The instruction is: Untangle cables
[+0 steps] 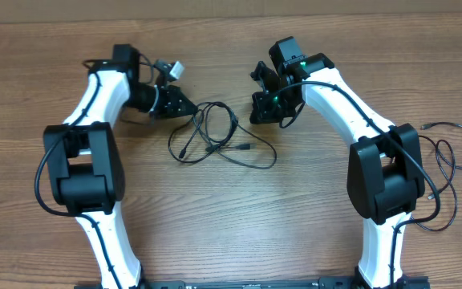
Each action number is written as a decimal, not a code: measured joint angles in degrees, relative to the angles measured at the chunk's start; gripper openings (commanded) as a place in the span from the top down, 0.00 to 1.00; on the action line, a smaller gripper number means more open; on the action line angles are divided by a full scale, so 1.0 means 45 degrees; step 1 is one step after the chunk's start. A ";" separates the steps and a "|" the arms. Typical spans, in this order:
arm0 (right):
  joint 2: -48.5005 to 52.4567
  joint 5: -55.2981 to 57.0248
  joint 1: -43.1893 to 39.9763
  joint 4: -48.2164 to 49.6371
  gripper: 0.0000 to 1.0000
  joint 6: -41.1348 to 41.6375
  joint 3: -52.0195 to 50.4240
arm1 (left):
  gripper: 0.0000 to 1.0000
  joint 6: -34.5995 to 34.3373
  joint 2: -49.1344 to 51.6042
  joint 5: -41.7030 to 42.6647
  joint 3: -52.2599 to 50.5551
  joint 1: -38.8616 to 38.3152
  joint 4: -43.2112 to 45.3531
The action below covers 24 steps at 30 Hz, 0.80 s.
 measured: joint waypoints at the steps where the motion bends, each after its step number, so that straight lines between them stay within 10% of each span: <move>1: 0.0000 0.0151 0.0000 -0.0058 0.96 0.0000 0.0000 | 0.96 0.0223 0.0000 0.0287 0.0000 0.0126 -0.0189; 24: 0.0000 0.0690 0.0000 -0.0058 0.95 0.0000 -0.0049 | 0.88 1.1283 0.0000 0.5241 -0.0015 0.1549 -0.6431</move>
